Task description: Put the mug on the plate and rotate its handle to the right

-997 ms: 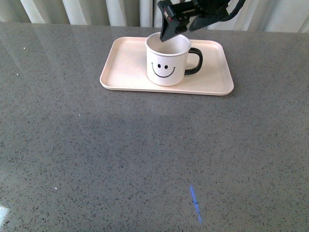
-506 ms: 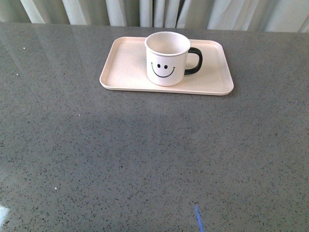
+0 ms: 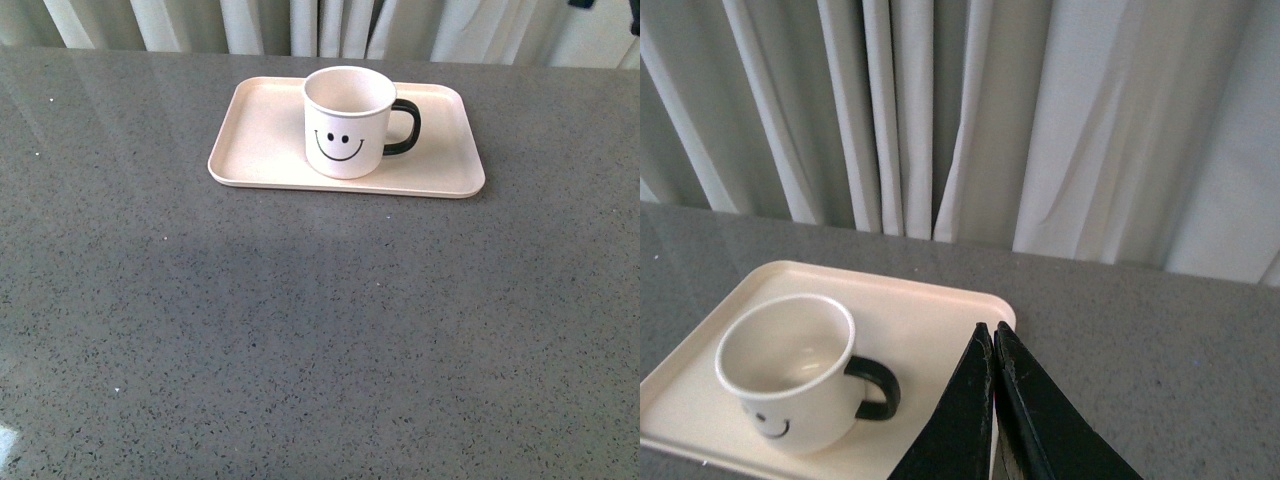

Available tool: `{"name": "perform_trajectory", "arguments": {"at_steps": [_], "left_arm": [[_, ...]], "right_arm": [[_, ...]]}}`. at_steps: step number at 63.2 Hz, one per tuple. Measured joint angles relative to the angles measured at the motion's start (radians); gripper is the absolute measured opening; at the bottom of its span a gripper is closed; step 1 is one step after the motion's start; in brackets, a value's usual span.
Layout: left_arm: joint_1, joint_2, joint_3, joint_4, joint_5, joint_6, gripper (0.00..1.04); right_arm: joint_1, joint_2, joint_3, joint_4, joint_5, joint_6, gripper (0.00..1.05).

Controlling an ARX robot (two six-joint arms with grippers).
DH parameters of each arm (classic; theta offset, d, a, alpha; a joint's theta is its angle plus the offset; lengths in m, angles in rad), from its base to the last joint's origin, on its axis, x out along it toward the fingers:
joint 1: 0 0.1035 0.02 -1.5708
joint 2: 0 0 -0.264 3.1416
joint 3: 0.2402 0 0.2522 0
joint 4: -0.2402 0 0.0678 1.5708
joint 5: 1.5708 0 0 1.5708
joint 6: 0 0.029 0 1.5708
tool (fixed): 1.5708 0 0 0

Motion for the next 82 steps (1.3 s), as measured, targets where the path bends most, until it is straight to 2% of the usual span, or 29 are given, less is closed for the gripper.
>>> {"name": "perform_trajectory", "arguments": {"at_steps": [13,18,29,36,82], "left_arm": [[0.000,0.000,0.000,0.000,0.000,0.000,0.96],[0.000,0.000,0.000,0.000,0.000,0.000,0.96],[0.000,0.000,0.000,0.000,0.000,0.000,0.96],[0.000,0.000,0.000,0.000,0.000,0.000,0.96],[0.000,0.000,0.000,0.000,0.000,0.000,0.96]], "right_arm": [[-0.029,-0.175,-0.198,0.024,-0.019,0.001,0.02],[-0.061,-0.230,-0.251,0.022,-0.074,0.001,0.02],[-0.083,-0.346,-0.340,-0.006,-0.075,0.001,0.02],[-0.085,-0.365,-0.399,0.037,-0.075,0.001,0.02],[-0.085,-0.919,-0.516,-0.390,-0.077,0.001,0.02]]}}
